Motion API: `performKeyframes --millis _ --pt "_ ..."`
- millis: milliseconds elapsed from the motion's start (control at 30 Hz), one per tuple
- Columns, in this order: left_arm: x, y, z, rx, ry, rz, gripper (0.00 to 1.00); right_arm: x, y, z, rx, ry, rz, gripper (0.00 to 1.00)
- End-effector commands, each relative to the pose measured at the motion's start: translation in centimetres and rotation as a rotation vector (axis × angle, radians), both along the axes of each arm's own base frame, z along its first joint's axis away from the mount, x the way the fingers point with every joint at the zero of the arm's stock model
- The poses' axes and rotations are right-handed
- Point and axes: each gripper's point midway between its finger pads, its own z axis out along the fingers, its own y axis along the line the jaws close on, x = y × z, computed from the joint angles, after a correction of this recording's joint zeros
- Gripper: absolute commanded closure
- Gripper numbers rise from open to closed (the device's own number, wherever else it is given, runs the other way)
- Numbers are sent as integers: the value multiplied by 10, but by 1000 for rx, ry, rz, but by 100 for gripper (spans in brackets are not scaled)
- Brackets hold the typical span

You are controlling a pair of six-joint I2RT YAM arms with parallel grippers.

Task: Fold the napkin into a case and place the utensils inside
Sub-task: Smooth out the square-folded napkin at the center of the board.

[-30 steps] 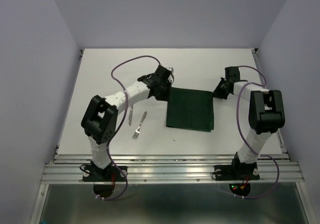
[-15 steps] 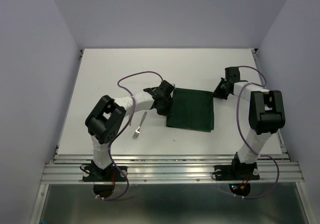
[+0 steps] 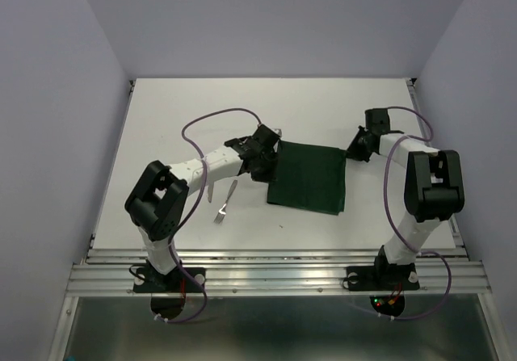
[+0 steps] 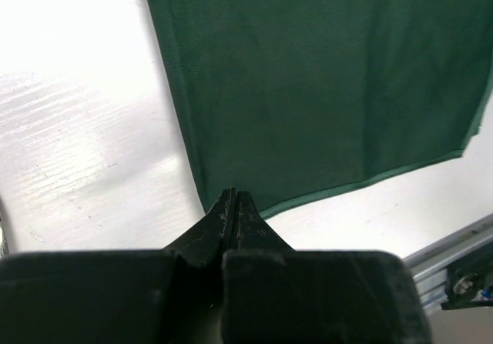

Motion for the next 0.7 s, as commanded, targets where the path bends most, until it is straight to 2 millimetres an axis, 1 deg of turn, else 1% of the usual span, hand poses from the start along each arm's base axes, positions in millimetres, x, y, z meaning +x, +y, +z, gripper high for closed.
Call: performKeyframes --millis 0,100,200,233,300,333,433,500,567,600,667 --pt "-10 -3 9 -41 2 -17 100 -2 -3 15 -11 -35 3 93" --pt "-19 -1 -8 -26 38 -27 100 -5 -3 14 -8 -32 7 93" --pt "-26 -1 -19 -14 61 -36 100 -7 -2 14 -7 -30 8 92" --pt "-28 0 -26 -6 70 -38 100 -7 -2 14 -7 -32 8 93" --pt "-29 0 -32 1 77 -39 100 -8 -2 15 -4 -32 10 93" --pt "-31 0 -39 10 84 -42 100 -8 -2 15 -3 -34 11 93" --pt "-32 -2 -47 13 92 -43 100 -10 0 17 3 -37 15 93" --pt "-32 -5 -45 13 88 -47 100 -12 1 21 7 -44 18 93" --pt "-28 -6 -36 3 68 -44 100 -14 1 24 8 -49 20 93" --pt "-25 -8 -25 -9 44 -43 100 -17 1 29 8 -58 22 93" --pt "-19 -8 -11 -10 13 -34 100 -20 1 32 8 -66 24 93"
